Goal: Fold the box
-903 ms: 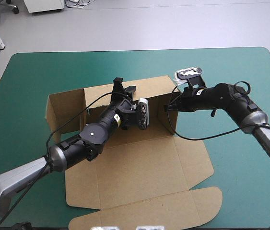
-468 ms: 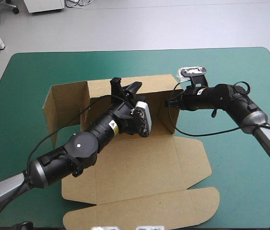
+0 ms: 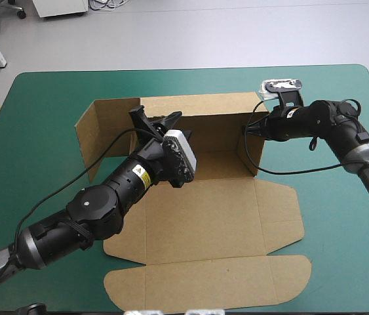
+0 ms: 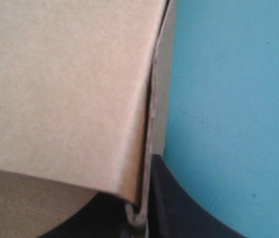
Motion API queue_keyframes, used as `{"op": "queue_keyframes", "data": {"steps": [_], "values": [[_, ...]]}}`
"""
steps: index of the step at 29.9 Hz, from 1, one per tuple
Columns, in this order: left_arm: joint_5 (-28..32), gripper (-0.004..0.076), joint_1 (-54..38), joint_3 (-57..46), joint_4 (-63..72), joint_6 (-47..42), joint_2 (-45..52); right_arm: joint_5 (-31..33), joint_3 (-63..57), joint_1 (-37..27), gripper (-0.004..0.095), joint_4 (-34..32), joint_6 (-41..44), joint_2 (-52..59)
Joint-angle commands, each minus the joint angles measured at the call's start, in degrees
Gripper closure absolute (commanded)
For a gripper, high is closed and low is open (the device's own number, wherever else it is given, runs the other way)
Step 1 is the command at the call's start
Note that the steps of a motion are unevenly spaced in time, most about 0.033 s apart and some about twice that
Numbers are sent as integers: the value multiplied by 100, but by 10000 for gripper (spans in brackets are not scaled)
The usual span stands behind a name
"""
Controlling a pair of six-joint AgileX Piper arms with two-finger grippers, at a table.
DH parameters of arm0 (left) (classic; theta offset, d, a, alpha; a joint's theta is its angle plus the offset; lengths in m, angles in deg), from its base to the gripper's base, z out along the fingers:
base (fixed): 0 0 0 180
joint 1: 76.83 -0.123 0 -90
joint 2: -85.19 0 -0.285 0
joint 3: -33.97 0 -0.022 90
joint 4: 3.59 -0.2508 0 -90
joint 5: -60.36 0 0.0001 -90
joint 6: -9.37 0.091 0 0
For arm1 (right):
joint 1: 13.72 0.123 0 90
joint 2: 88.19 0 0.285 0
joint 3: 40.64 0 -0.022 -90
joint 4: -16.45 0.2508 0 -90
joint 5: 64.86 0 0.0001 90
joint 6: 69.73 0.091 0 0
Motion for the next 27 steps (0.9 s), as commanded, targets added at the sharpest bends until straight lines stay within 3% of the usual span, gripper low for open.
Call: {"op": "queue_keyframes", "data": {"steps": [1, 7, 11, 17, 22, 27], "values": [[-321, 425, -79, 378, 343, -82, 182, -112, 238, -30, 923, 138, 23, 235], [-529, 428, -1081, 618, 999, -39, 182, 124, 238, -30, 923, -2, 37, 235], [-637, 428, -1886, 644, 946, 635, 182, 263, 238, -30, 923, -117, 74, 235], [-760, 428, -3561, 869, 1391, 669, 182, 515, 238, -30, 925, -190, 74, 235], [-666, 438, -4960, 1033, 2701, 485, 182, 704, 238, -30, 925, -518, 106, 235], [-739, 442, -6211, 1033, 4831, 415, 182, 729, 238, -30, 925, -596, 106, 235]]}}
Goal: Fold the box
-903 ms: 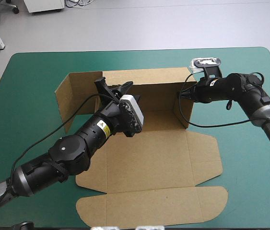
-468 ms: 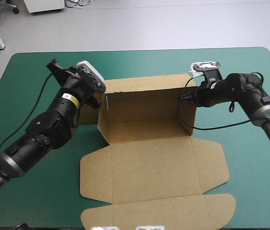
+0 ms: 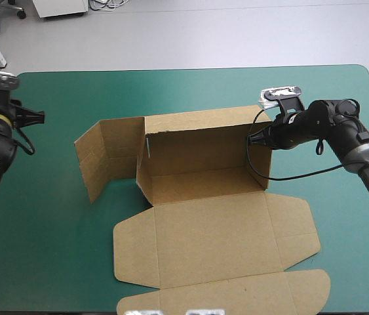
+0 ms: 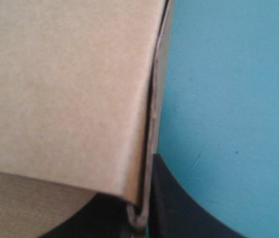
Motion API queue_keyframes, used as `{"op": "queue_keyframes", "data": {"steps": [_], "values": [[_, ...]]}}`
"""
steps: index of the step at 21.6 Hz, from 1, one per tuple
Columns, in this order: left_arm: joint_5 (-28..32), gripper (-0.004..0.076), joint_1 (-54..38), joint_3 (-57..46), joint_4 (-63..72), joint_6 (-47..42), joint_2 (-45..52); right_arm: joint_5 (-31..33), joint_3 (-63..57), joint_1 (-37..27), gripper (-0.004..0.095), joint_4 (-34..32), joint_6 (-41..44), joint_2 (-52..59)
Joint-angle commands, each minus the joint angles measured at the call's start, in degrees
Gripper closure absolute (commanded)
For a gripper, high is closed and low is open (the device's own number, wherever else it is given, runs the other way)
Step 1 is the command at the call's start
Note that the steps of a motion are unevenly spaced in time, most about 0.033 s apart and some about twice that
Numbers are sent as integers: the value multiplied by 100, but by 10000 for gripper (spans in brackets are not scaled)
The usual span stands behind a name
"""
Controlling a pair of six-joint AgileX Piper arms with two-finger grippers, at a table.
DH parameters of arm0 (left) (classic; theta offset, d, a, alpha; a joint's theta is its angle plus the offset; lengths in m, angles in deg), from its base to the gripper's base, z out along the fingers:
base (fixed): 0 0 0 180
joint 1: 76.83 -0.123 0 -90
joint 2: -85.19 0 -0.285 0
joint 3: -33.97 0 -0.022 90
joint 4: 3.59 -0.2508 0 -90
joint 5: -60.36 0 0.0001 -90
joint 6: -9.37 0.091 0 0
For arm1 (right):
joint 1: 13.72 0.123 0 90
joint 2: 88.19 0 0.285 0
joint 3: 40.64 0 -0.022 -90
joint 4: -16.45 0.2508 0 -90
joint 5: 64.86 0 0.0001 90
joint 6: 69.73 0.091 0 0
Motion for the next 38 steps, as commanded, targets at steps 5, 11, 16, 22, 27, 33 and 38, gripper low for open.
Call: {"op": "queue_keyframes", "data": {"steps": [5, 11, 16, 22, 27, 33, 38], "values": [[90, 442, -969, 24, 2605, 693, 117, 146, 218, -30, 925, -68, 233, 229], [-244, 447, -969, -318, 3212, 779, -266, 1548, 1379, -30, 925, -380, 343, 171], [-419, 523, -969, -318, 3212, 1459, -269, 1965, 2255, -30, 925, -370, 442, -257], [-458, 549, -969, -318, 3212, 1611, -269, 1965, 2232, -30, 925, -360, 442, -855], [-444, 549, -969, -318, 3241, 1611, -269, 1965, 2244, -30, 925, -369, 442, -1195], [-457, 549, -969, -318, 3343, 1762, -269, 1266, 2244, -30, 847, -369, 327, -1415], [-422, 550, -969, -318, 3343, 1861, -269, 1048, 2361, -30, 383, -357, 327, -1415]]}}
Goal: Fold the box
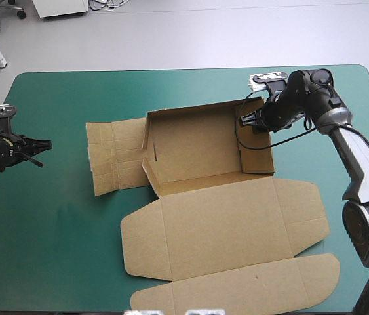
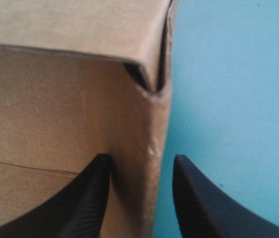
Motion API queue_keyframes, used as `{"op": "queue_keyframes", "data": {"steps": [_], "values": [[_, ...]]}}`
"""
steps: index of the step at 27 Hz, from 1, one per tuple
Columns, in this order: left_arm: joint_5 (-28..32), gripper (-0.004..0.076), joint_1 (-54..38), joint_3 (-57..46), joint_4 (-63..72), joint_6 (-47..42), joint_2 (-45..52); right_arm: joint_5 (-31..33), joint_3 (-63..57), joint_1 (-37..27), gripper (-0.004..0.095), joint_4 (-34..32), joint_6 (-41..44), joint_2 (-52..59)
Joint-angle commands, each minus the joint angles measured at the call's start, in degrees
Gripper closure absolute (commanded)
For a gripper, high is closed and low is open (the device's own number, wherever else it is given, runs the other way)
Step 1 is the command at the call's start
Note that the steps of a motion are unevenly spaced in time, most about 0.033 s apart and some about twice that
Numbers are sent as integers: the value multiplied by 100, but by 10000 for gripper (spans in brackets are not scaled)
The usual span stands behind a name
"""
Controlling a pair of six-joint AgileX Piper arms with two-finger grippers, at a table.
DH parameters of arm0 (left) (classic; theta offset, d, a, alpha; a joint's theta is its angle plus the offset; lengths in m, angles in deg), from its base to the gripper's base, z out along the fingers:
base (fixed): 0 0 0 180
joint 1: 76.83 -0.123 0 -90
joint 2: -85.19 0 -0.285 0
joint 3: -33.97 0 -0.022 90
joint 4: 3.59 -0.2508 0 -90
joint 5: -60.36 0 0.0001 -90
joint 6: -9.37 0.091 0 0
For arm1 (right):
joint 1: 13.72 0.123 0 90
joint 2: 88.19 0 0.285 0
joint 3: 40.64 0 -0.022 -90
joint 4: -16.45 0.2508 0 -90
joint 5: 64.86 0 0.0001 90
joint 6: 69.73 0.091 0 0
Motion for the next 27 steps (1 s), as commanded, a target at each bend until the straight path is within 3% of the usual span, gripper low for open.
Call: {"op": "queue_keyframes", "data": {"steps": [1, 11, 20, 23, 27], "values": [[295, 550, -16, 157, -16, 5, 163, -165, 309, -24, 367, 44, -58, 296], [271, 551, -16, 157, -16, 27, 163, -131, 37, -24, 368, -260, -17, 1697], [271, 551, -16, 157, -16, 22, 163, -1811, -2791, -12, 367, 456, -280, 3591], [262, 551, -16, 157, -16, 22, 163, -2407, -3699, -12, 364, 593, -382, 3732], [236, 551, -16, 157, -16, 22, 163, -3009, -4037, -12, 331, 593, -505, 3470]]}}
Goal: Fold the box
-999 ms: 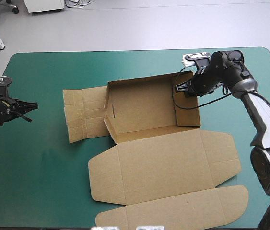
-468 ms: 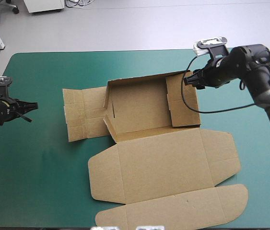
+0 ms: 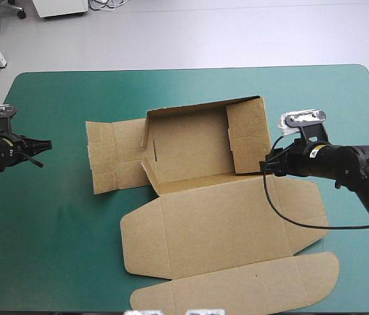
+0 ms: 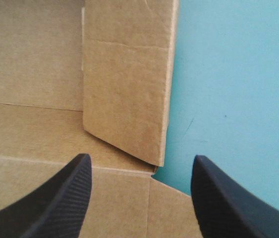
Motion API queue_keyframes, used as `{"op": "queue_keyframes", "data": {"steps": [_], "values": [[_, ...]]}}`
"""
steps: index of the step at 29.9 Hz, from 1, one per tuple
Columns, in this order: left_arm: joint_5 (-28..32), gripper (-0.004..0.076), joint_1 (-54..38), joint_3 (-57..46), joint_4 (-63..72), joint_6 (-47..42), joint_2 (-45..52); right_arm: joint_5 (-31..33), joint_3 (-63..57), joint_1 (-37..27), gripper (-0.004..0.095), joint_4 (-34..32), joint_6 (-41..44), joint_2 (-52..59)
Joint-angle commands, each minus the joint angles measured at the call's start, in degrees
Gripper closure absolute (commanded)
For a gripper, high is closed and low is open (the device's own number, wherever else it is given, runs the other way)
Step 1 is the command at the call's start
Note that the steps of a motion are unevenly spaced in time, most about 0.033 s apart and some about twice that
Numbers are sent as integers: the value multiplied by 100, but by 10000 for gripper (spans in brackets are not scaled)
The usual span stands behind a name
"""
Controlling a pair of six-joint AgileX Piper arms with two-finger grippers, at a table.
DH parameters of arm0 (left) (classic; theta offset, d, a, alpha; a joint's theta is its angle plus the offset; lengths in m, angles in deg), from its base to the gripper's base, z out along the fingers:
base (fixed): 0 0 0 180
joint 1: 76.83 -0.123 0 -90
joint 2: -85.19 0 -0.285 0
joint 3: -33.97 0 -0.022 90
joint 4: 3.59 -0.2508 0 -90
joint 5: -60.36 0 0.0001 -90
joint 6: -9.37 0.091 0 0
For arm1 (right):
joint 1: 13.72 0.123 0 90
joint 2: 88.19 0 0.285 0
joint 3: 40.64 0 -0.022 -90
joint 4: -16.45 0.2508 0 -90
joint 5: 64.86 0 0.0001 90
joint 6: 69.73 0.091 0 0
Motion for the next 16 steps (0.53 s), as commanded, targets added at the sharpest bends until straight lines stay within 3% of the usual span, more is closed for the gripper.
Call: {"op": "queue_keyframes", "data": {"steps": [1, 16], "values": [[248, 551, -16, 157, -16, -8, 163, -789, 68, -18, 323, 150, -131, -145], [302, 554, -16, 157, -16, 123, 163, -537, 1562, -6, 318, 528, -291, -2149]]}}
